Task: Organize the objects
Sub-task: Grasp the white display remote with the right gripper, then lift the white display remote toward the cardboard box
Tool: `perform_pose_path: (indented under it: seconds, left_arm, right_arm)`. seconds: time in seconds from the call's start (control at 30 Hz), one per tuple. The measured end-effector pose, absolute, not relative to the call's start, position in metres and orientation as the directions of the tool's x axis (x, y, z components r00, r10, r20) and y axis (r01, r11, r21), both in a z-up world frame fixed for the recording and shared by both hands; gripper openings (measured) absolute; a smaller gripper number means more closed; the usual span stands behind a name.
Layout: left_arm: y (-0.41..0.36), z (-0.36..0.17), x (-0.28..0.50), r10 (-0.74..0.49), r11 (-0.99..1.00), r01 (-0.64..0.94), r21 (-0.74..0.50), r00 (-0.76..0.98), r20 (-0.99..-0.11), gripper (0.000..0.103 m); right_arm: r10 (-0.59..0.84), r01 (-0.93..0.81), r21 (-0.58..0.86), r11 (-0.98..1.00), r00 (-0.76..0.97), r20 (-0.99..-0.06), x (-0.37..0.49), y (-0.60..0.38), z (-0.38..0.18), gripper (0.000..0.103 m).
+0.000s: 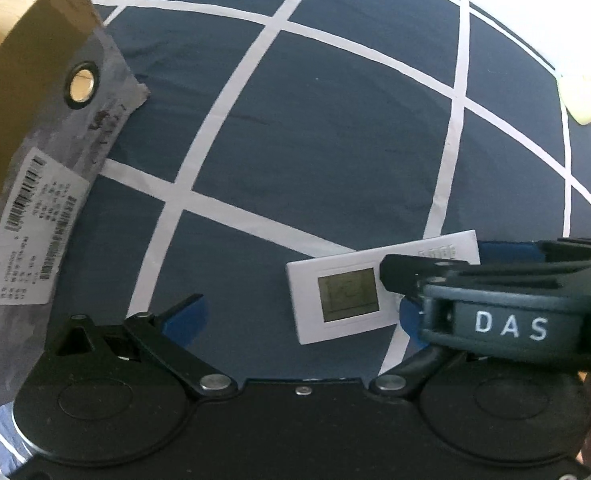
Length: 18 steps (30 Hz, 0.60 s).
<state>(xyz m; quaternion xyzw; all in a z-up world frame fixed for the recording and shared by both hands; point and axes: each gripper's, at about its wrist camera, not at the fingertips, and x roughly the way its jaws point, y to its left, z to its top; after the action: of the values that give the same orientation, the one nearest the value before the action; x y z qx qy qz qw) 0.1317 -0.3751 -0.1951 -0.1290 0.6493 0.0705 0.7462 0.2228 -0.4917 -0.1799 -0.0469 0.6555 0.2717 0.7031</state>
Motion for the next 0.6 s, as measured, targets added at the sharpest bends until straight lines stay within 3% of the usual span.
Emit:
perform_pose_path:
  seconds: [0.2,0.37,0.5,0.6]
  left_arm:
    - [-0.3751,-0.1954,0.1330,-0.104,0.948,-0.283,-0.143,0.150,-0.983,0.094]
    - [-0.3744,-0.1937,0.1311,-0.145,0.942,-0.279,-0.187,0.164,-0.976,0.080]
    - [-0.3733,-0.1908,0.1296,-0.186,0.932,-0.280,-0.229,0.174,-0.967,0.063]
    - [-0.3764,-0.1904,0.1318,-0.189,0.934,-0.271,-0.232,0.176,-0.966,0.061]
  right_arm:
    - [0.308,-0.448,0.280,0.849,-0.010,-0.951,0.2252,-0.4899,-0.1800,0.066]
    - [0.311,-0.439,0.283,0.853,-0.007,-0.950,0.2255,-0.4913,-0.1800,0.066]
    - [0.313,-0.431,0.286,0.856,-0.007,-0.950,0.2255,-0.4924,-0.1803,0.066]
    - [0.319,-0.422,0.292,0.858,-0.006,-0.948,0.2230,-0.4939,-0.1796,0.065]
